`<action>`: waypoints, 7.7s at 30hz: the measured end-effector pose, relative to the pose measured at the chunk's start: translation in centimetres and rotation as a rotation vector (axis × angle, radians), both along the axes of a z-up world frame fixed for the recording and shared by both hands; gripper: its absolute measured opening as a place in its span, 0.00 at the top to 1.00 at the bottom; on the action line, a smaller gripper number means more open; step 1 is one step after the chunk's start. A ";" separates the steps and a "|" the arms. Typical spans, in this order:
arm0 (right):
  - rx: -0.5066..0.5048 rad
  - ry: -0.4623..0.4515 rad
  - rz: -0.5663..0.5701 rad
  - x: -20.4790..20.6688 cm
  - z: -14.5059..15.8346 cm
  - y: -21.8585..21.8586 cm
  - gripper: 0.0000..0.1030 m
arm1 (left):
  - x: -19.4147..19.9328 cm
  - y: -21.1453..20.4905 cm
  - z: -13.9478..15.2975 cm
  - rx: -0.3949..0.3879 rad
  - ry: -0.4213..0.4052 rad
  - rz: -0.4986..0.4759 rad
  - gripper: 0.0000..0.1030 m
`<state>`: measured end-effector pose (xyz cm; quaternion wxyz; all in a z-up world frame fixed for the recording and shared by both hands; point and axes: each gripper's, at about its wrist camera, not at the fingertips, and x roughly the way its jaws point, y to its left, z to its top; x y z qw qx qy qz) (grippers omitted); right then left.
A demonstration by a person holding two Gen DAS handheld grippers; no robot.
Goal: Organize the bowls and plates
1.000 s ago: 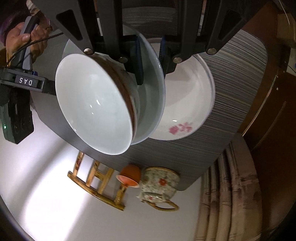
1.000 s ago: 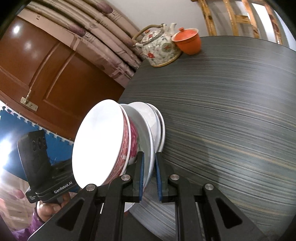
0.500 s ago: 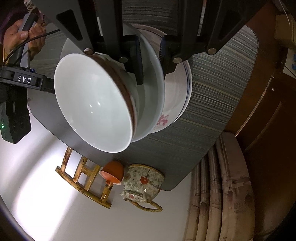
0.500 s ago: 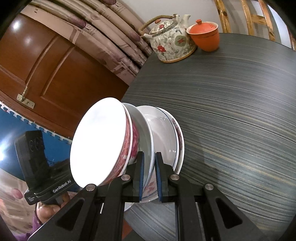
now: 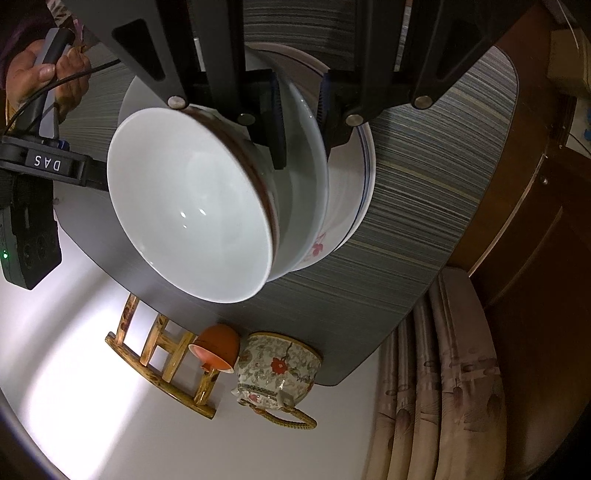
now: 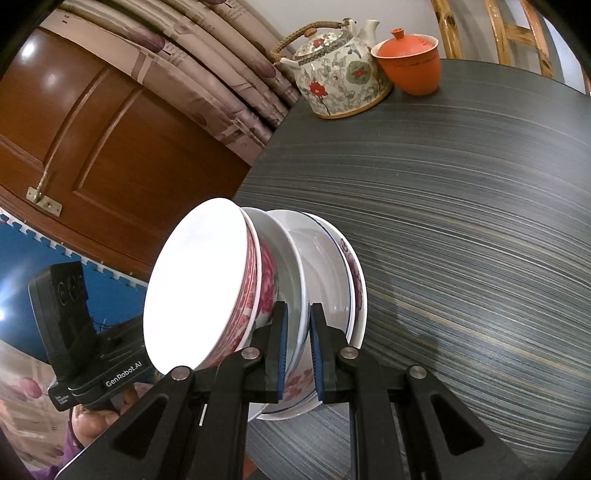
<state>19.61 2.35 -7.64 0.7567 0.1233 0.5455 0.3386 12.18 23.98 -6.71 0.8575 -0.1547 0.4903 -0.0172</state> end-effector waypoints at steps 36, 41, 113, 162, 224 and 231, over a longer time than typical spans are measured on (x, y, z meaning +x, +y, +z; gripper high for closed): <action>0.074 -0.047 -0.074 -0.3 -0.5 -2.3 0.62 | -1.0 -0.5 2.2 0.175 -0.080 0.027 0.84; 0.076 -0.074 -0.122 -0.9 0.5 -3.9 0.44 | -2.1 -1.3 3.5 0.236 -0.103 0.026 0.78; -0.067 -0.578 -0.252 -19.4 8.7 -7.5 0.00 | -10.0 -9.0 8.2 0.379 -0.290 0.009 0.36; -0.060 -0.538 -0.237 -19.5 7.5 -7.3 0.00 | -9.8 -9.2 7.5 0.383 -0.251 0.006 0.33; -0.046 -0.504 -0.241 -19.8 6.3 -7.0 0.00 | -8.8 -8.7 6.5 0.396 -0.210 -0.006 0.33; -0.046 -0.500 -0.243 -19.6 6.3 -7.2 0.00 | -8.6 -8.3 6.2 0.393 -0.209 0.003 0.33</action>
